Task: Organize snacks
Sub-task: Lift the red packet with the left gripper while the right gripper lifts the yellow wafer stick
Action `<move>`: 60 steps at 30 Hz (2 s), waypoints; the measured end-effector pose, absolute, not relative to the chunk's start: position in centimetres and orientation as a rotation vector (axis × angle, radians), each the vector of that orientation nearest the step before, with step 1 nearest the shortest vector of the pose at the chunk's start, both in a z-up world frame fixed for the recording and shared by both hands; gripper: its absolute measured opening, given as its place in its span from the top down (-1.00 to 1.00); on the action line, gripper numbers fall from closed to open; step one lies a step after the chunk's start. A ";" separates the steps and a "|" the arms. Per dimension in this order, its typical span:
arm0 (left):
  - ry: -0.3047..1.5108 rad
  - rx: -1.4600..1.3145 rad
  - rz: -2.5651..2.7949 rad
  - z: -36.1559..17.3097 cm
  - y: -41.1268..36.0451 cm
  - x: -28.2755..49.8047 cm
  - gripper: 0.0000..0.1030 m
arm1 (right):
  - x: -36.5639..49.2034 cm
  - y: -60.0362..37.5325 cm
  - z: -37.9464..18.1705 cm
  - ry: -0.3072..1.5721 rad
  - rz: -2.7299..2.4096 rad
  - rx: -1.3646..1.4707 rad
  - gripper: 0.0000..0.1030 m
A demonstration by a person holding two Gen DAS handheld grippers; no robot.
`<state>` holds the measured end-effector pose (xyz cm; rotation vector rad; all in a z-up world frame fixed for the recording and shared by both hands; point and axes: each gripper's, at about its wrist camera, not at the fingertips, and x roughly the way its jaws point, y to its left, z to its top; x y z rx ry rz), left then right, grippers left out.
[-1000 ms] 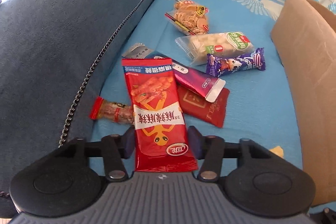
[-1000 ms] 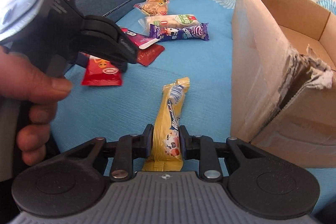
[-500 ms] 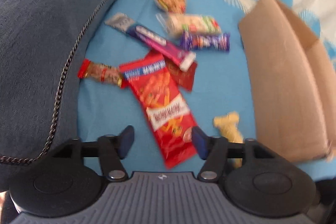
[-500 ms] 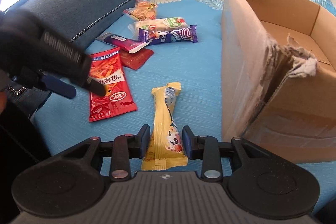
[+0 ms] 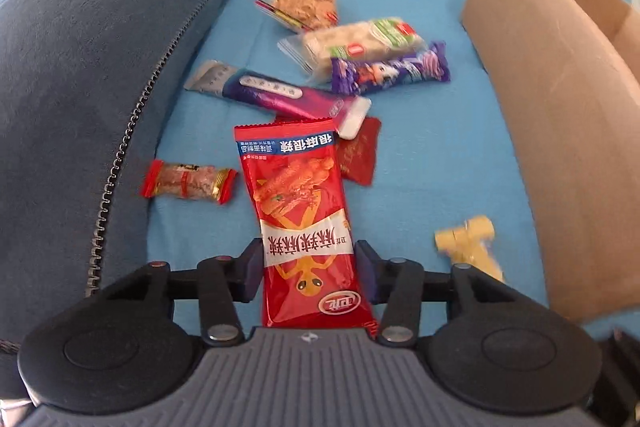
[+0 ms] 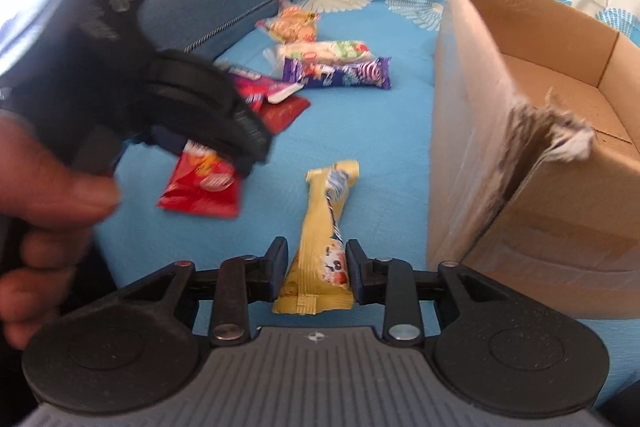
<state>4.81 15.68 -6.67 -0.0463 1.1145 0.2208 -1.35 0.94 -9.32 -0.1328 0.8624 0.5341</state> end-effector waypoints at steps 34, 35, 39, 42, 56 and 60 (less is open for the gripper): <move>1.220 0.006 0.123 -7.0 15.5 3.1 -0.11 | -2.6 1.5 -8.4 0.801 0.499 -0.195 0.26; 1.222 0.007 0.123 -7.1 15.4 3.1 -0.11 | -2.7 1.5 -8.4 0.800 0.505 -0.209 0.43; 1.220 -0.001 0.124 -7.1 15.5 3.1 -0.12 | -2.5 1.8 -9.2 0.846 0.512 -0.226 0.71; 1.208 -0.020 0.130 -7.0 15.8 3.0 -0.03 | -2.9 2.0 -9.0 0.839 0.532 -0.220 0.72; 1.225 0.002 0.129 -7.4 15.4 3.1 -0.17 | -2.9 2.3 -9.9 0.879 0.523 -0.215 0.64; 1.206 0.004 0.127 -7.3 15.4 2.9 -0.01 | -2.7 2.5 -9.8 0.866 0.522 -0.228 0.73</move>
